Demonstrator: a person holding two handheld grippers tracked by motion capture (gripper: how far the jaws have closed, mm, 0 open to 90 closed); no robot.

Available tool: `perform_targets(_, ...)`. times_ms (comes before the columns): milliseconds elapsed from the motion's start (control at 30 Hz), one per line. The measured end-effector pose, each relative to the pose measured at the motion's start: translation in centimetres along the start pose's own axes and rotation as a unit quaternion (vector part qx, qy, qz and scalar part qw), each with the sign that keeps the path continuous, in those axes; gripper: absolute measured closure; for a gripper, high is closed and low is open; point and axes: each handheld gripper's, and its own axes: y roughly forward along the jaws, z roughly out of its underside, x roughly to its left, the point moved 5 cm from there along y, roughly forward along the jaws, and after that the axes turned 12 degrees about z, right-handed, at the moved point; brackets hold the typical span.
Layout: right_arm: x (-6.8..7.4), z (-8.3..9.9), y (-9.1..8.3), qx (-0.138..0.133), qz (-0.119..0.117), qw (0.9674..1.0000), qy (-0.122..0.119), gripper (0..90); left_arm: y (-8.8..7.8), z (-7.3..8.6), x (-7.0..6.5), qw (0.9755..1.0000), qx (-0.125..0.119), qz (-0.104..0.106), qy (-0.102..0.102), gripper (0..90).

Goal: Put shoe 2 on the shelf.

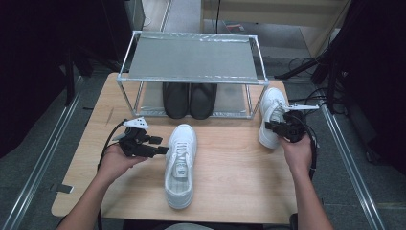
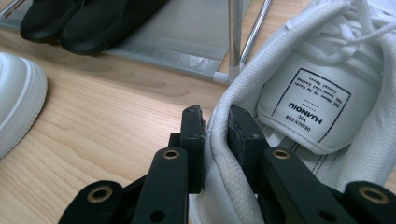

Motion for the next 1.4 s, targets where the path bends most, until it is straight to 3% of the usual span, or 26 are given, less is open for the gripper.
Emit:
perform_targets(300,1.6,1.6,-1.7,0.011,-0.007,0.9999,-0.004,79.1,0.3,-0.4,-0.1,1.0000,-0.001,0.005,0.004,44.4)
perform_targets(733,4.5,5.5,-4.1,0.028,-0.019,0.9992,-0.021,79.1,0.7,-0.8,0.0,0.9999,0.002,0.010,0.012,44.6)
perform_targets(933,5.7,7.0,-4.5,0.030,-0.023,0.9990,-0.022,79.0,0.9,-0.8,0.0,0.9998,0.004,0.012,0.013,44.7)
perform_targets(1067,5.7,7.2,-4.4,0.031,-0.027,0.9989,-0.021,78.2,0.9,-0.8,0.1,0.9998,0.005,0.012,0.013,44.7)
perform_targets(1167,5.8,7.4,-4.1,0.034,-0.038,0.9983,-0.028,72.7,0.9,-0.8,0.1,0.9998,0.006,0.011,0.013,44.7)
perform_targets(1233,5.7,7.3,-4.1,0.028,-0.042,0.9985,-0.022,67.7,1.0,-0.7,0.1,0.9998,0.008,0.012,0.012,44.6)
perform_targets(1333,5.2,6.6,-5.0,-0.009,-0.059,0.9982,0.000,64.9,1.0,-0.7,0.1,0.9998,0.010,0.009,0.013,44.7)
perform_targets(1400,4.7,6.2,-5.5,-0.028,-0.056,0.9980,0.006,64.7,0.9,-0.7,0.1,0.9998,0.008,0.009,0.012,44.7)
